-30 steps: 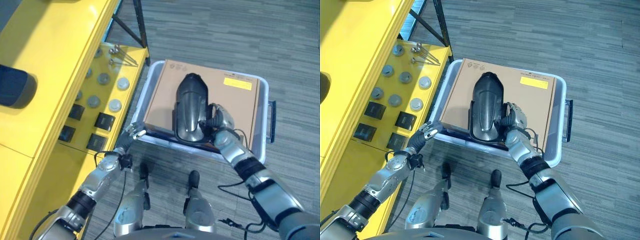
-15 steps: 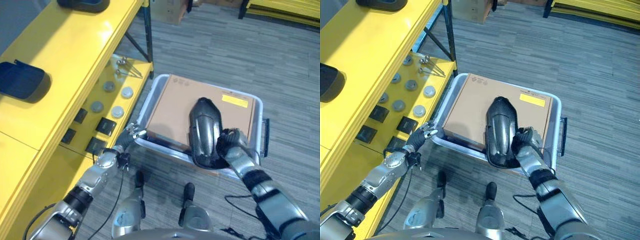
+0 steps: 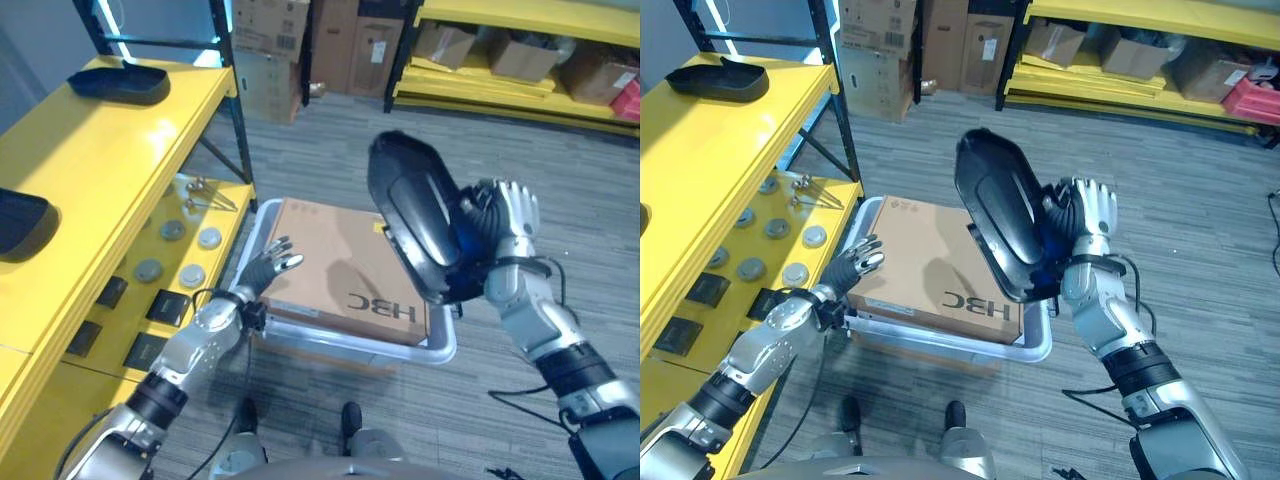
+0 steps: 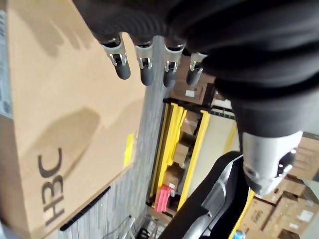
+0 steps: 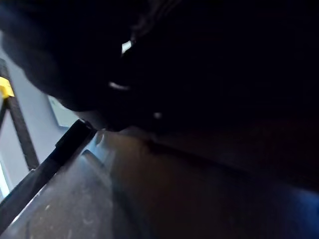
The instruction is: Move parts from the plastic box to the shelf.
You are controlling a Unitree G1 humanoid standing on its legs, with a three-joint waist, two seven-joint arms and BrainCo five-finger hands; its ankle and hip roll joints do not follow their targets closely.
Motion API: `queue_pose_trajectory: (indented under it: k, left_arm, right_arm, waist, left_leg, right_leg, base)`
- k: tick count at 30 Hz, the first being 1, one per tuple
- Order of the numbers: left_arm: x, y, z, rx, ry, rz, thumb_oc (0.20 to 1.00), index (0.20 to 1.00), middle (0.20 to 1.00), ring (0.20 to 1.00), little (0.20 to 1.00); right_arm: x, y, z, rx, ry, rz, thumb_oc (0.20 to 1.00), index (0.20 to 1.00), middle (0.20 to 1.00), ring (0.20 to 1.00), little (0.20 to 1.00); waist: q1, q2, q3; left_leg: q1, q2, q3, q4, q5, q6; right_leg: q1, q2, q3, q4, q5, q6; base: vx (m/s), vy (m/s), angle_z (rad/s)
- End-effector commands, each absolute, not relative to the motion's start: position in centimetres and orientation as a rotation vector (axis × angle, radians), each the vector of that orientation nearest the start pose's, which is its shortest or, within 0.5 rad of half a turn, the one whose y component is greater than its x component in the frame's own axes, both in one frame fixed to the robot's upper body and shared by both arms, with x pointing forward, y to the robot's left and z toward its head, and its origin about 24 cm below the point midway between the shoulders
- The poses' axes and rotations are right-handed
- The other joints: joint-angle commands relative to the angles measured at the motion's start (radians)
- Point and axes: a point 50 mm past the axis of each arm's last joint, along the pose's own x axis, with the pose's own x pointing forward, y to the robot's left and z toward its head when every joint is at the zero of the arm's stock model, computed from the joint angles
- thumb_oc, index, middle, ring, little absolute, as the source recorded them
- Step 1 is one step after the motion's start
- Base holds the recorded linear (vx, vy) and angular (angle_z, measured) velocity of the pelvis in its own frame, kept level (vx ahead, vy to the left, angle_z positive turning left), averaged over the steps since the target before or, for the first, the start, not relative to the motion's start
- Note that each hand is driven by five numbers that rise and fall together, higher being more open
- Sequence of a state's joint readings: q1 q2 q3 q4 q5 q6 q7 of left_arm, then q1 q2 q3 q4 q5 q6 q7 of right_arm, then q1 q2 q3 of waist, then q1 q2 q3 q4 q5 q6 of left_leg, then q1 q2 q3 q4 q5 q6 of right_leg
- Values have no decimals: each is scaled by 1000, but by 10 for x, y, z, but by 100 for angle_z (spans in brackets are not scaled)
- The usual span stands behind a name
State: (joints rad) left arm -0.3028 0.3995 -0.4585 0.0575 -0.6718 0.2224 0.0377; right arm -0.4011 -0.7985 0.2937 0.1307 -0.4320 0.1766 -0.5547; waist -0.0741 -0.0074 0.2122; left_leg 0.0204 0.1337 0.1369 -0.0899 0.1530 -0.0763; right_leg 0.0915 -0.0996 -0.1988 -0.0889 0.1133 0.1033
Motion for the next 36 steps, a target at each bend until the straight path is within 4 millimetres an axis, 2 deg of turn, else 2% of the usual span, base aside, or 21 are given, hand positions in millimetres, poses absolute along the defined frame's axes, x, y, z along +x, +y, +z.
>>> queue_pose_trajectory:
  k: [1,3,4,5,6,9,17,24,29,36]
  left_arm:
    - [288,84,67,-176,215,-563,1000,1000,1000,1000,1000]
    - [295,74,72,-95,220,-576,1000,1000,1000,1000,1000]
    - [296,72,73,-84,219,-584,1000,1000,1000,1000,1000]
    - [299,65,77,-62,215,-601,1000,1000,1000,1000,1000]
    - [299,65,77,-62,214,-601,1000,1000,1000,1000,1000]
    - [303,58,84,-78,209,-623,1000,1000,1000,1000,1000]
    - [302,47,97,-164,204,-694,1000,1000,1000,1000,1000]
    - [292,43,106,-247,195,-774,1000,1000,1000,1000,1000]
    - [297,47,108,-181,158,-705,1000,1000,1000,1000,1000]
    - [305,51,110,-196,125,-614,1000,1000,1000,1000,1000]
  right_arm:
    - [315,-234,210,-1294,-684,-494,200,200,200,200,200]
    - [318,-216,233,-1305,-792,-431,200,200,200,200,200]
    - [317,-211,237,-1308,-821,-415,200,200,200,200,200]
    - [316,-196,245,-1313,-885,-369,200,200,200,200,200]
    - [316,-196,245,-1313,-886,-369,200,200,200,200,200]
    - [314,-180,252,-1310,-952,-316,200,200,200,200,200]
    - [311,-152,259,-1289,-1044,-242,200,200,200,200,200]
    - [306,-140,261,-1269,-1067,-200,200,200,200,200,200]
    - [307,-131,259,-1180,-1026,-123,200,200,200,200,200]
    - [306,-118,252,-1063,-949,5,200,200,200,200,200]
  waist:
    - [22,-11,-35]
    - [15,-9,-51]
    - [14,-9,-55]
    - [7,-7,-64]
    - [7,-6,-64]
    - [0,-3,-75]
    - [3,5,-88]
    - [10,6,-96]
    - [18,2,-97]
    - [11,-2,-97]
  left_leg:
    - [81,35,80,3,-96,-29]
    - [93,38,87,3,-98,-32]
    - [94,39,88,3,-98,-32]
    - [98,38,92,3,-101,-32]
    - [98,38,92,3,-101,-32]
    - [102,34,96,3,-105,-32]
    - [106,21,90,3,-117,-26]
    - [106,12,85,3,-128,-19]
    - [106,3,83,3,-132,-13]
    - [112,0,84,3,-137,-11]
  right_leg:
    - [31,4,-40,4,-84,-3]
    - [42,6,-36,5,-93,-2]
    - [44,6,-35,6,-94,-1]
    - [47,4,-32,5,-96,2]
    - [47,4,-32,5,-96,2]
    - [49,1,-27,4,-97,6]
    - [50,-9,-23,2,-94,12]
    - [49,-14,-21,2,-93,14]
    - [48,-17,-23,2,-90,16]
    - [45,-19,-17,2,-86,19]
  base:
    - [0,0,0]
    - [0,0,0]
    - [0,0,0]
    - [0,0,0]
    - [-17,20,-4]
    - [-8,19,-7]
    - [-4,16,-3]
    - [-1,11,0]
    - [-3,7,0]
    - [0,0,0]
